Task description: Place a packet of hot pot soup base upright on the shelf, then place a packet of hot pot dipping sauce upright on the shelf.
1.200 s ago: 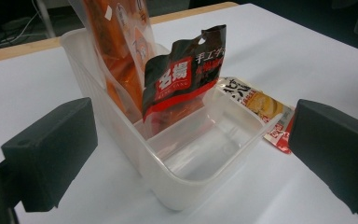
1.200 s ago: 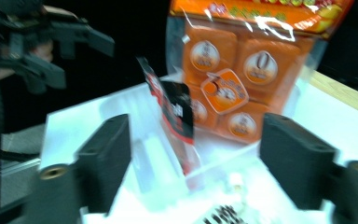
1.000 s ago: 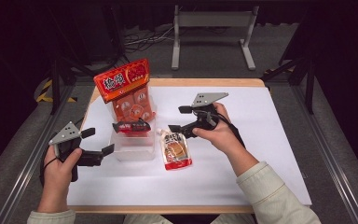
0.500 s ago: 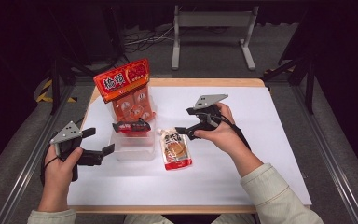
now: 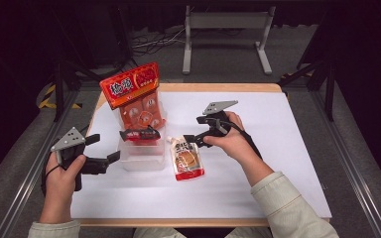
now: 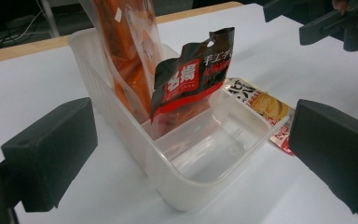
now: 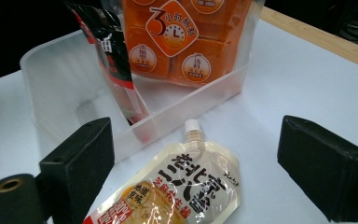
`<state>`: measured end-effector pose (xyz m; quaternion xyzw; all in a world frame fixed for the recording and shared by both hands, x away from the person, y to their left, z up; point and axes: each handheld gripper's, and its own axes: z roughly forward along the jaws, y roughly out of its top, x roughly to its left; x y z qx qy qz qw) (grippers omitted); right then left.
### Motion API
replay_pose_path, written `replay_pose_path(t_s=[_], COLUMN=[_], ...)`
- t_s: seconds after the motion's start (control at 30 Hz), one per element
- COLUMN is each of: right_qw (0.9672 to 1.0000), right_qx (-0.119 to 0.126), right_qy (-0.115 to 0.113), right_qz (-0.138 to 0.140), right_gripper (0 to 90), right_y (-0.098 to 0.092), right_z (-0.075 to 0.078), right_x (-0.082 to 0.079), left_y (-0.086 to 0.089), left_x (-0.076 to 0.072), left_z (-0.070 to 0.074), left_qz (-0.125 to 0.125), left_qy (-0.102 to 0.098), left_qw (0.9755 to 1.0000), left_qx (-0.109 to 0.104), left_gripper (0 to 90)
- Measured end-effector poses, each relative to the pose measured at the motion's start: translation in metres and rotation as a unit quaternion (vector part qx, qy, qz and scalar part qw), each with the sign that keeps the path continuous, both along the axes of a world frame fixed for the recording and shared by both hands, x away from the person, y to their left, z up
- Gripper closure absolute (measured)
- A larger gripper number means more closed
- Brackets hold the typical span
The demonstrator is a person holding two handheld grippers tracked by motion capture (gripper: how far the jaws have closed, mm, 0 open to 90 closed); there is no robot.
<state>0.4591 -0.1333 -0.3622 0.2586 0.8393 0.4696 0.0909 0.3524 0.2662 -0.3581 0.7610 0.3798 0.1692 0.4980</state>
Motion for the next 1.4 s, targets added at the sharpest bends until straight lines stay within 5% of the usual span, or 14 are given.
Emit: replay_pose_path(t_s=[0.87,1.4], right_qw=[0.9977,0.9907], right_qx=[-0.049,-0.081], right_qy=[0.048,0.106], right_qz=[0.004,-0.028], right_gripper=[18.8,24.2], right_y=[0.019,0.023], right_z=[-0.040,-0.064], right_x=[0.019,0.038], left_y=[0.003,0.001], left_x=[-0.002,-0.001], left_z=[-0.002,-0.003], left_qz=[0.003,-0.003], left_qy=[0.000,0.003], left_qw=[1.0000,1.0000], left_qx=[0.002,0.005], left_gripper=[1.9,1.9])
